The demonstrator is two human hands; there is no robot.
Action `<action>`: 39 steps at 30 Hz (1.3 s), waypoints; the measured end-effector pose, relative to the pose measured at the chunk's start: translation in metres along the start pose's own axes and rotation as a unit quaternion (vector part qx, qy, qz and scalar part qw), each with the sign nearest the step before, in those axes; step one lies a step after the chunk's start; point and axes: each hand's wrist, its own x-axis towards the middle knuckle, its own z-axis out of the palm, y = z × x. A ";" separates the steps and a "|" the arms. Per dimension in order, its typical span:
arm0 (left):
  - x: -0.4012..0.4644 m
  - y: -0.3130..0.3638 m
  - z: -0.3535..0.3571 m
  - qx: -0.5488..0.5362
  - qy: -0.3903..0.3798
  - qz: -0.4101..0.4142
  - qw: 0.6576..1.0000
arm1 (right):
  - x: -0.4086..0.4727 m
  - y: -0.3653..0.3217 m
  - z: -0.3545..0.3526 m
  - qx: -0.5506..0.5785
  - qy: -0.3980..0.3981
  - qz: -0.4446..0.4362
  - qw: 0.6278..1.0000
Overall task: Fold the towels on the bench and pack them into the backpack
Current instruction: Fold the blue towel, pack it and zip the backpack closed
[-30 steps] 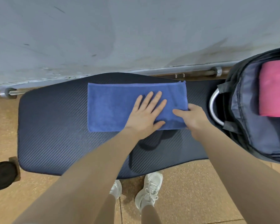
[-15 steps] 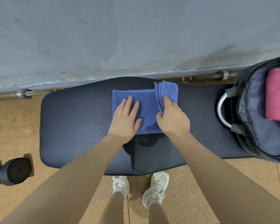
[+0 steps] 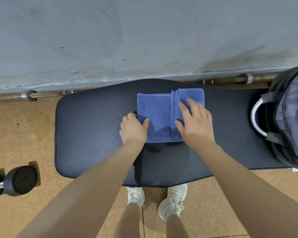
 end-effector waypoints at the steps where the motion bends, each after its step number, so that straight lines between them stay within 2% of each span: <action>1: 0.003 -0.001 0.001 -0.018 -0.016 -0.007 1.000 | 0.000 0.002 0.002 -0.002 -0.027 -0.001 1.000; 4: 0.010 -0.006 -0.003 -0.075 -0.053 0.002 0.996 | 0.000 -0.003 0.012 -0.022 -0.097 0.008 0.995; 8: 0.005 -0.012 -0.019 -0.153 -0.097 0.038 0.983 | -0.003 -0.023 0.020 -0.032 -0.107 0.018 0.994; 11: 0.003 -0.021 -0.037 -0.174 -0.090 0.058 0.979 | -0.004 -0.043 0.029 -0.017 -0.126 0.021 0.992; 17: -0.011 -0.038 -0.056 -0.225 -0.071 0.126 0.964 | -0.020 -0.063 0.046 -0.035 -0.077 -0.002 0.996; 20: -0.032 -0.040 -0.052 -0.301 -0.092 0.135 0.940 | -0.035 -0.059 0.046 -0.034 -0.056 -0.009 0.998; 22: -0.048 -0.036 -0.045 -0.364 -0.123 0.135 0.913 | -0.042 -0.045 0.044 0.016 -0.055 -0.028 0.998; 23: -0.054 -0.032 -0.041 -0.370 -0.128 0.143 0.909 | -0.043 -0.039 0.042 0.075 -0.050 -0.038 0.995; 25: -0.059 -0.024 -0.031 -0.347 -0.132 0.177 0.911 | -0.042 -0.033 0.033 0.267 -0.047 -0.008 0.963; 27: -0.061 -0.013 -0.019 -0.321 -0.151 0.204 0.913 | -0.041 -0.031 0.019 0.495 -0.097 0.103 0.858; 28: -0.061 -0.008 -0.012 -0.307 -0.163 0.212 0.913 | -0.039 -0.028 0.015 0.561 -0.111 0.141 0.808; 30: -0.058 0.002 0.003 -0.235 -0.182 0.244 0.923 | -0.036 -0.021 0.007 0.602 -0.123 0.147 0.775; 31: -0.056 0.005 0.009 -0.160 -0.168 0.279 0.932 | -0.034 -0.017 0.005 0.608 -0.129 0.130 0.772; 32: -0.052 0.006 0.015 -0.071 -0.131 0.332 0.931 | -0.033 -0.013 0.004 0.608 -0.118 0.125 0.775; 33: -0.048 0.007 0.020 0.012 -0.088 0.384 0.919 | -0.032 -0.007 0.003 0.583 -0.097 0.115 0.798; 35: -0.043 0.004 0.027 0.116 -0.011 0.451 0.885 | -0.030 -0.001 0.010 0.494 -0.069 0.030 0.866; 38: -0.029 -0.009 0.042 0.184 0.163 0.515 0.821 | -0.025 0.008 0.030 0.366 -0.021 -0.070 0.928; 39: -0.023 -0.012 0.047 0.190 0.192 0.514 0.814 | -0.023 0.009 0.034 0.312 -0.021 -0.097 0.945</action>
